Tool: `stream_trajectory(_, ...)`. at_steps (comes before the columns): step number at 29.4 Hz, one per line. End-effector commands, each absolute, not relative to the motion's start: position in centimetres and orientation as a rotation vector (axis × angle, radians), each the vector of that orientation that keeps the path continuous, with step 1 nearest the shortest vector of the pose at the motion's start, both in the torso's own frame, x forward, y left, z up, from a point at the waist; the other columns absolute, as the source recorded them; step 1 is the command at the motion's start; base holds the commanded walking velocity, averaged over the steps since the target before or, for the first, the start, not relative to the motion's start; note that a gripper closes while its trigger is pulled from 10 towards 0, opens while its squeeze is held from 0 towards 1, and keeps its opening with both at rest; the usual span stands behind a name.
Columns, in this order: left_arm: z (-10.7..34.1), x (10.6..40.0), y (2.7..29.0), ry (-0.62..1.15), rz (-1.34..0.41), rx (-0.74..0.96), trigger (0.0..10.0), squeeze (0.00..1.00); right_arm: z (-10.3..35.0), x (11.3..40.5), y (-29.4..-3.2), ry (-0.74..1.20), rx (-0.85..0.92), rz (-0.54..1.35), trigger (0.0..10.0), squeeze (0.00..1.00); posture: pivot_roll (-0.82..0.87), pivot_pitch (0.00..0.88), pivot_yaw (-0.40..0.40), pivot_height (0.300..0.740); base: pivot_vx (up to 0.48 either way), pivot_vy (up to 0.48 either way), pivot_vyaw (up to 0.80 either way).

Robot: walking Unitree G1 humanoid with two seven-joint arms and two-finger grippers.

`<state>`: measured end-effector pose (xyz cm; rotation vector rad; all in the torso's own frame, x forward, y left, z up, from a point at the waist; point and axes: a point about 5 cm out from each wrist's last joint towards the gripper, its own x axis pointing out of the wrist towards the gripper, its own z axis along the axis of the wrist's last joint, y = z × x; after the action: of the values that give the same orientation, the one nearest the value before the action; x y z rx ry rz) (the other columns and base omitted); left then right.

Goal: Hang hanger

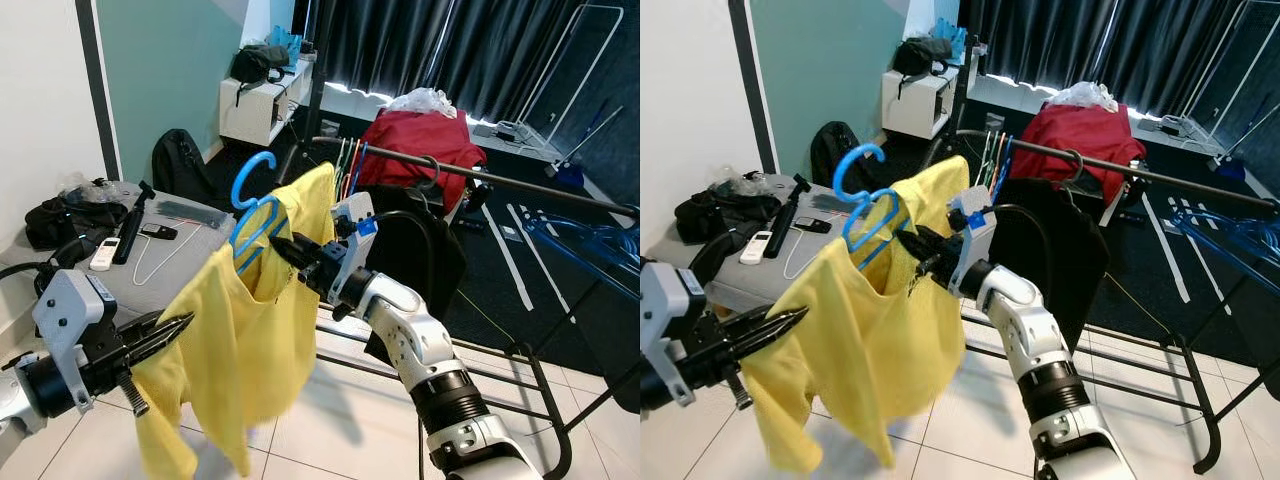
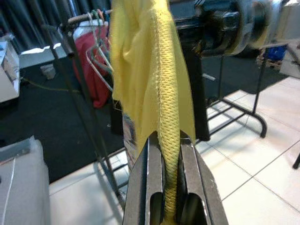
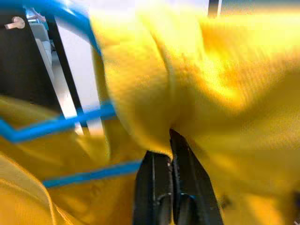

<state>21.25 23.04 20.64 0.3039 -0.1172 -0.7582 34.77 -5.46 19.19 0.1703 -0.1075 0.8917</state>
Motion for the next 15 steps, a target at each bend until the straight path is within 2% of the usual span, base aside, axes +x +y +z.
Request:
stream_trajectory(1,20.4,21.7,22.7,-0.119,-0.762,0.323,10.0,0.0,19.6,34.7,-5.6,-0.13,0.17,0.901,0.0,0.0,0.13,0.0,-0.165,0.74,0.0,0.0,0.0)
stream_trajectory(4,20.4,21.7,22.7,-0.119,-0.762,0.323,10.0,0.0,19.6,34.7,-5.6,-0.13,0.17,0.901,0.0,0.0,0.13,0.0,-0.165,0.74,0.0,0.0,0.0)
stream_trajectory(6,20.2,22.3,24.2,-0.078,-0.705,0.385,10.0,0.0,19.5,34.5,-6.1,-0.128,0.163,0.909,0.0,0.0,0.11,0.0,-0.154,0.74,0.0,0.0,0.0)
stream_trajectory(9,20.3,22.1,24.8,-0.058,-0.705,0.411,10.0,0.0,19.6,34.5,-6.7,-0.133,0.16,0.894,0.0,0.0,0.11,0.0,-0.15,0.74,0.0,0.0,0.0)
stream_trajectory(15,21.7,20.7,26.5,0.045,-0.85,0.48,10.0,0.0,21.8,36.3,-13.5,-0.187,0.097,0.665,0.0,0.0,0.08,0.0,-0.13,0.74,0.0,0.0,0.0)
